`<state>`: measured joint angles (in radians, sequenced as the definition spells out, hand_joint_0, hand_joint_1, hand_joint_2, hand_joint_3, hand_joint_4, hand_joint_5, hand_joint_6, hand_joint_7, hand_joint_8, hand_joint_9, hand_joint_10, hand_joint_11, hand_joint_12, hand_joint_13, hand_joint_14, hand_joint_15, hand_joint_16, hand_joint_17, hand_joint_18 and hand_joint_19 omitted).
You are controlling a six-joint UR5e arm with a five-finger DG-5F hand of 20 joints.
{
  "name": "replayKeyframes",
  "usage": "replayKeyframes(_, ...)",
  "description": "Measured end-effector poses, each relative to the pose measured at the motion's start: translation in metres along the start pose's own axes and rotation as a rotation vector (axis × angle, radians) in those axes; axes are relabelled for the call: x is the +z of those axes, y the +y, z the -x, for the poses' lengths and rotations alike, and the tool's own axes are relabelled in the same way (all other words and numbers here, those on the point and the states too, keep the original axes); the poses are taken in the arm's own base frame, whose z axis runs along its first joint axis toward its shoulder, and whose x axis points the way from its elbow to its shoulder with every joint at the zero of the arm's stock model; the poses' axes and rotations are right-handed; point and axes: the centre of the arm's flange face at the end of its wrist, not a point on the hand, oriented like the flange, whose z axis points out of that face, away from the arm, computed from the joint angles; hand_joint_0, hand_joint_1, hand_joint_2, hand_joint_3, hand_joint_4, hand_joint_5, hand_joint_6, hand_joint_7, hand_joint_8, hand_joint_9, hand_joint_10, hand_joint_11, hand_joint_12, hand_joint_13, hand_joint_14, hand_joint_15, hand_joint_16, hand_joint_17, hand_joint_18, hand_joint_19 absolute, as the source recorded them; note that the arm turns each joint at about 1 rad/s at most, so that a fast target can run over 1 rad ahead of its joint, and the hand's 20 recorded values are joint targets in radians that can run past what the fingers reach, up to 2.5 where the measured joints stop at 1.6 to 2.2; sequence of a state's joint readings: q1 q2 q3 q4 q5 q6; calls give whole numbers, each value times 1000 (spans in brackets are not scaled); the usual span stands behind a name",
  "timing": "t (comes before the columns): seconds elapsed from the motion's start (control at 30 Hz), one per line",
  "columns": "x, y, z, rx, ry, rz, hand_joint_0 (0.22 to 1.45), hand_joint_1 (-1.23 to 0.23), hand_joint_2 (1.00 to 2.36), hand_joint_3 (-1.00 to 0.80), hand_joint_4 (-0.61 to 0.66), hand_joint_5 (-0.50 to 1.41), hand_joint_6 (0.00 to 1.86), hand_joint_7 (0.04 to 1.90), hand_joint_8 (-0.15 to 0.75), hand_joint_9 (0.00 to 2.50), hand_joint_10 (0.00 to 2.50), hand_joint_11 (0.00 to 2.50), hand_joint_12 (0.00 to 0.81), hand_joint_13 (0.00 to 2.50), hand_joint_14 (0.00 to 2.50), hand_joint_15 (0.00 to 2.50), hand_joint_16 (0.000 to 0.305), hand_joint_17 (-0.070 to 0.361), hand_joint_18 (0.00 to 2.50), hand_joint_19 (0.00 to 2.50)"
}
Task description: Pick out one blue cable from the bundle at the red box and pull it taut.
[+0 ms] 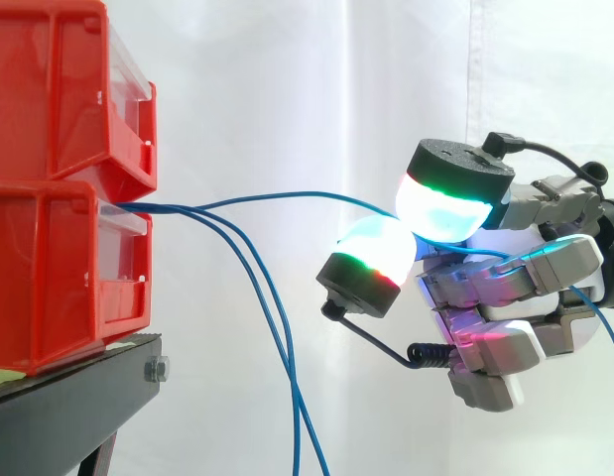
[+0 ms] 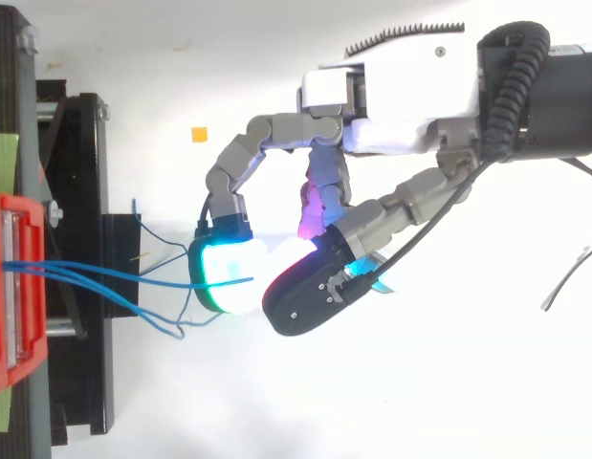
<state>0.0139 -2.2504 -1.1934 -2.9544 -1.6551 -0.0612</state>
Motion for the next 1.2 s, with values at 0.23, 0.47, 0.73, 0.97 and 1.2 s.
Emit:
replayKeyframes(0.23,0,0,0,0,0,0,579,-892,1118,-74,-207,-3,895,935,293,1724,31,822,388,1326,19,635,63,141,1125,594)
replayKeyframes(0.47,0,0,0,0,0,-1,579,-891,1117,-76,-207,-3,895,935,295,1721,31,835,395,1324,22,640,63,141,1115,588)
replayKeyframes(0.73,0,0,-1,0,1,-1,581,-890,1106,-66,-206,-3,895,935,295,1722,30,826,393,1324,21,646,63,142,1113,589)
replayKeyframes(0.97,0,0,-1,0,1,-1,581,-892,1109,-71,-205,-3,895,936,297,1724,31,831,393,1324,19,636,63,141,1107,589)
replayKeyframes(1.2,0,0,0,0,0,-1,580,-891,1111,-68,-206,-3,895,936,296,1723,32,832,389,1324,22,639,63,143,1110,583)
